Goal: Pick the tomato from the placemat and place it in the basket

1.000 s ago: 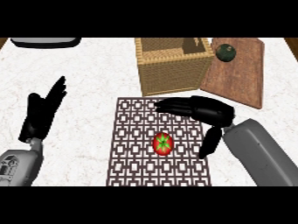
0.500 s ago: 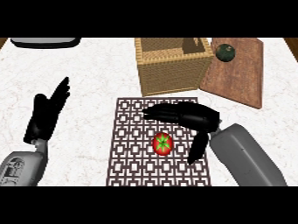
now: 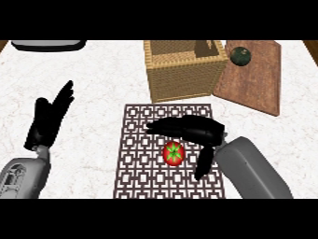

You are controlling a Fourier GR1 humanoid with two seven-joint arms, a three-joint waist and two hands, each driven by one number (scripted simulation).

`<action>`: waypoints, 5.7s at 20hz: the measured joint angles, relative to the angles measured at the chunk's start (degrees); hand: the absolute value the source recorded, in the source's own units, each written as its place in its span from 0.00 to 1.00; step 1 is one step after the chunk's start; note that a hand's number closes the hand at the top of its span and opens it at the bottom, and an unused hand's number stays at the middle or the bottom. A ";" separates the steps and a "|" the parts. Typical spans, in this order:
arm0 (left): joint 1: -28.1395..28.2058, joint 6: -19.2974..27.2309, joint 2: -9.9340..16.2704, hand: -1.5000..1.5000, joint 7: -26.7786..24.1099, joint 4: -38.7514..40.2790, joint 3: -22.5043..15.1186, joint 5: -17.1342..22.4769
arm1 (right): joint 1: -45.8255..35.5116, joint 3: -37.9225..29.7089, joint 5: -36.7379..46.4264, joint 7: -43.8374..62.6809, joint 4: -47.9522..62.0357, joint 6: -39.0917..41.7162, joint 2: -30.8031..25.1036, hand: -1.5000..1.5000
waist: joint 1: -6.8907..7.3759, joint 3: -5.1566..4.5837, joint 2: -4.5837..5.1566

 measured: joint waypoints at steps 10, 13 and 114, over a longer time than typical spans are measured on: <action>0.90 -1.34 -0.57 0.50 0.52 -1.52 1.58 -0.79 | 0.96 -1.18 4.05 -1.76 3.01 -1.49 2.53 0.00 | 0.02 0.00 -0.01; 1.32 -1.51 -0.75 0.50 0.31 -1.90 1.85 -1.14 | 1.41 -0.53 5.52 -2.09 2.61 -1.78 3.10 1.00 | -0.01 -0.01 -0.03; -1.71 -2.19 -2.90 0.50 0.27 -0.07 2.01 -3.23 | -59.09 -12.56 -7.78 73.22 52.20 -53.71 1.80 0.00 | 1.78 -0.02 0.73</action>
